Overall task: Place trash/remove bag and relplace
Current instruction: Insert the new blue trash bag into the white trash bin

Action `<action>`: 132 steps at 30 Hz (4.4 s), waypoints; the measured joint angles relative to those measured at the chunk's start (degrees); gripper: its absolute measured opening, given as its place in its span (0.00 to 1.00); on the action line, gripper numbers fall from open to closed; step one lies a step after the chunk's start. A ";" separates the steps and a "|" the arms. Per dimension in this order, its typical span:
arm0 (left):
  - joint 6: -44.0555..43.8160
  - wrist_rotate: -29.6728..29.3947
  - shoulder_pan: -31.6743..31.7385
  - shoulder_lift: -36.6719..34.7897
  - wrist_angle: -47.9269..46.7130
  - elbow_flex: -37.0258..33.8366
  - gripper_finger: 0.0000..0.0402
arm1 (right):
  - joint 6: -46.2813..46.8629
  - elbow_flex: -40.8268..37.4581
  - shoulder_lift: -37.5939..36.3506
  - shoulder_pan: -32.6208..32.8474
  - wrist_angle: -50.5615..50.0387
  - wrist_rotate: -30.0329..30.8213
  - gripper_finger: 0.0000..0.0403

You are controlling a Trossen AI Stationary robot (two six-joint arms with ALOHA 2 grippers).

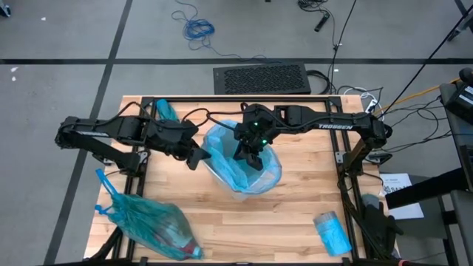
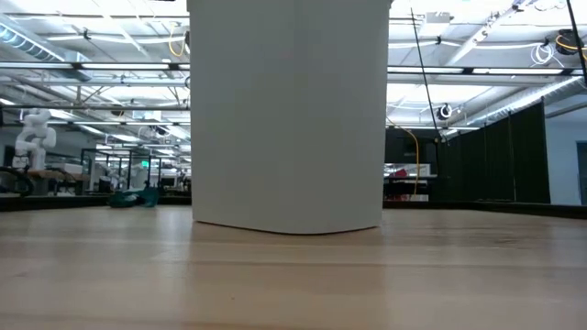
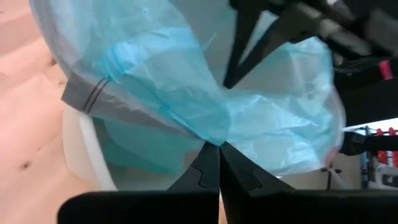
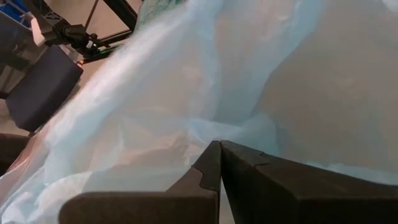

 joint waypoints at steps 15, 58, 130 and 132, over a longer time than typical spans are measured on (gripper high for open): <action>-3.15 1.23 -2.83 -3.18 -11.04 2.37 0.00 | 0.28 0.00 0.00 -1.04 -0.07 0.02 0.00; 4.90 -3.86 -3.39 9.60 -0.23 -7.25 0.00 | -0.16 0.00 0.00 -2.16 -1.33 0.10 0.00; -8.92 -34.82 -21.73 9.37 2.87 -7.29 0.34 | -3.24 -0.02 0.28 -3.12 -6.54 2.73 0.01; -8.79 -34.80 -21.73 9.37 2.81 -7.29 0.34 | -3.32 -0.02 0.28 -3.12 -6.55 2.77 0.01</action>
